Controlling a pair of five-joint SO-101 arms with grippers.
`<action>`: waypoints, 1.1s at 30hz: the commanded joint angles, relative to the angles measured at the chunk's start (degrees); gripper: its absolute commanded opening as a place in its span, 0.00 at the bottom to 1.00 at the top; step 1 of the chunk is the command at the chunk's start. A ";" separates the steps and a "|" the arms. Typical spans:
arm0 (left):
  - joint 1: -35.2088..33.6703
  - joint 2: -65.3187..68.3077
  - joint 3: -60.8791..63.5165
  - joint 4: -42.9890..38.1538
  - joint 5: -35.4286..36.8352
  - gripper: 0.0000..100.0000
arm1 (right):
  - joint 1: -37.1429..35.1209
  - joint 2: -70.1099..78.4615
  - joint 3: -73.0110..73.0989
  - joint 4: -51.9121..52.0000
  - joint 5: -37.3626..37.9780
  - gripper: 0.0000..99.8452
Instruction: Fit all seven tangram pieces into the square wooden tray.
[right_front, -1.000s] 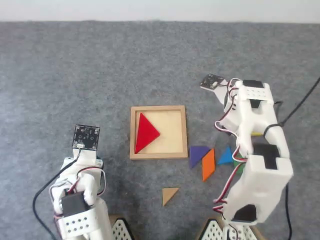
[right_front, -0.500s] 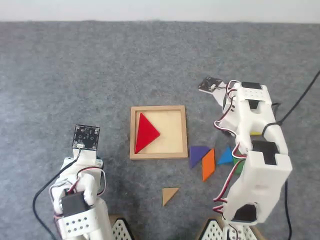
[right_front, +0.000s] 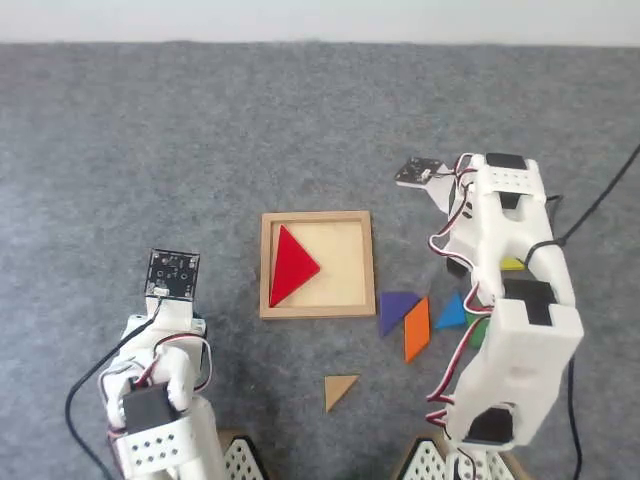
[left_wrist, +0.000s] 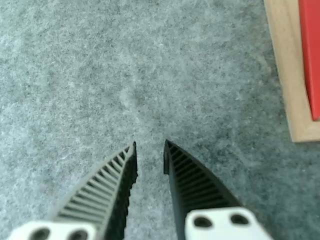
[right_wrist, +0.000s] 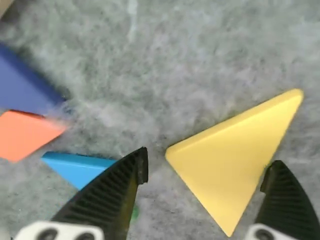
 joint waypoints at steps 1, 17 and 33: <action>0.18 -0.62 -0.48 0.35 0.35 0.09 | 1.19 -0.48 -2.73 1.10 0.70 0.35; 0.18 -0.62 -0.48 0.35 0.35 0.09 | 3.30 4.88 -3.08 -2.42 3.43 0.35; 0.18 -0.62 -0.48 0.35 0.35 0.09 | 3.30 4.53 -3.60 -2.51 3.25 0.35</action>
